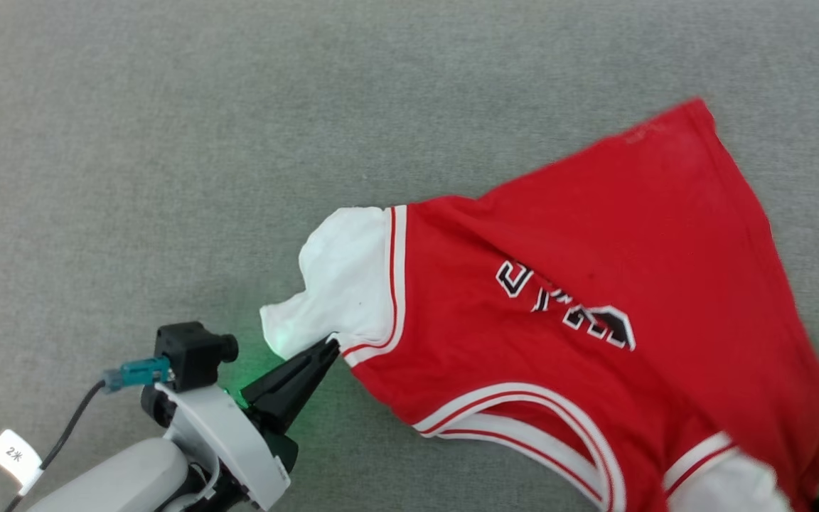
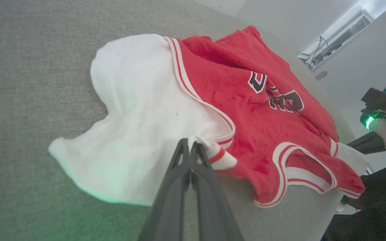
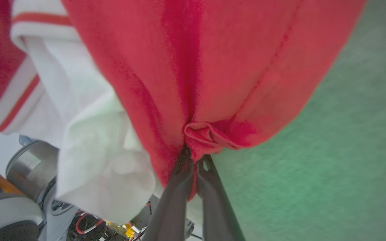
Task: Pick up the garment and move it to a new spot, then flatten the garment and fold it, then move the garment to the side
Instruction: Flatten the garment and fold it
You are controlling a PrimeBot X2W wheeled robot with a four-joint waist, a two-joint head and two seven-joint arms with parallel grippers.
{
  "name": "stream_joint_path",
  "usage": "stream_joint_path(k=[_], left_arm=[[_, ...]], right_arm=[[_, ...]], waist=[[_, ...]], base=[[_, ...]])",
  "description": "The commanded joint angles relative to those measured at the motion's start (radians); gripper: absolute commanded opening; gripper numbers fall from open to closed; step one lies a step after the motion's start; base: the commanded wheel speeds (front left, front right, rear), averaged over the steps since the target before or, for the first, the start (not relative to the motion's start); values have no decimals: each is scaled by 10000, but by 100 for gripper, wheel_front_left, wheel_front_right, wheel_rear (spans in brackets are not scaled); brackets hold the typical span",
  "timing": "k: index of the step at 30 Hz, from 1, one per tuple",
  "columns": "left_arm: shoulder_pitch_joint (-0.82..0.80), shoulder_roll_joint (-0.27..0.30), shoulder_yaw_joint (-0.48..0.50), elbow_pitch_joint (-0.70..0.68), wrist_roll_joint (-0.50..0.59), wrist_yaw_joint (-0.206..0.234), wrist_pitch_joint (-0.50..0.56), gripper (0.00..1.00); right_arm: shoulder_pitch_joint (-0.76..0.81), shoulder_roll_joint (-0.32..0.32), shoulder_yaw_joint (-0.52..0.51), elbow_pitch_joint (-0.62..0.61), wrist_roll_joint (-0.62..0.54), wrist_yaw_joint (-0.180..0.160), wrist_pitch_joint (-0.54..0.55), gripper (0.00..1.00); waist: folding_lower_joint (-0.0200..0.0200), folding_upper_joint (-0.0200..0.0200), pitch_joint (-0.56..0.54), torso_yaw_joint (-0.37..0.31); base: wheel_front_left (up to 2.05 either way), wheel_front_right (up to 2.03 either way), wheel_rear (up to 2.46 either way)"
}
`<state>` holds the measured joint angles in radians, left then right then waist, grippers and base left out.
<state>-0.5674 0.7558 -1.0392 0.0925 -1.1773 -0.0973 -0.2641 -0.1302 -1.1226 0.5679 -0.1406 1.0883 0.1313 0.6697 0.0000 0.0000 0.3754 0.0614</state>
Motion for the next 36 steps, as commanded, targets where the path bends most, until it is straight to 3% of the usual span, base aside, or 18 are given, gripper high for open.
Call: stream_joint_path(k=[1,6,8,9,10,13,19,24,29,36], left_arm=[[190,-36,105,67,120,22,4,0],[352,-89,192,206,311,-31,2,0],[400,-108,205,264,335,-59,2,0],[411,-125,215,281,343,-70,2,0],[408,-135,225,306,357,-71,2,0],[409,-203,249,351,385,-112,1,0],[525,-417,300,358,541,-160,1,0],[336,-694,278,406,720,-209,0,0],[50,-1001,205,476,867,-264,3,0],[-481,-1346,86,613,967,-322,28,0]], right_arm=[[599,372,277,-98,-248,-11,193,0],[1041,959,-39,-538,-938,-11,346,0],[1043,1238,-426,-668,-1260,-11,149,39],[1046,1294,-643,-717,-1464,-13,90,82],[1093,1326,-864,-786,-1590,-15,46,100],[1462,1358,-1555,-1106,-1661,-15,165,100],[1965,1190,-4102,-2002,-1500,-13,545,100],[858,1735,-5723,-2143,-1947,-11,472,100],[-1593,2511,-5033,-1304,-2962,-13,-50,100],[-5145,3220,-2804,1997,-3947,-13,-83,100]], waist=[[0,0,-98,-162],[0,0,-129,-313],[0,0,-150,-354],[0,0,-161,-368],[0,0,-173,-372],[0,0,-218,-333],[0,0,-233,-156],[0,0,-106,99],[0,0,174,380],[0,0,773,830]], base=[[0,0,0],[0,0,0],[0,0,0],[0,0,0],[0,0,0],[0,0,0],[0,0,0],[0,0,0],[0,0,0],[0,0,0]])
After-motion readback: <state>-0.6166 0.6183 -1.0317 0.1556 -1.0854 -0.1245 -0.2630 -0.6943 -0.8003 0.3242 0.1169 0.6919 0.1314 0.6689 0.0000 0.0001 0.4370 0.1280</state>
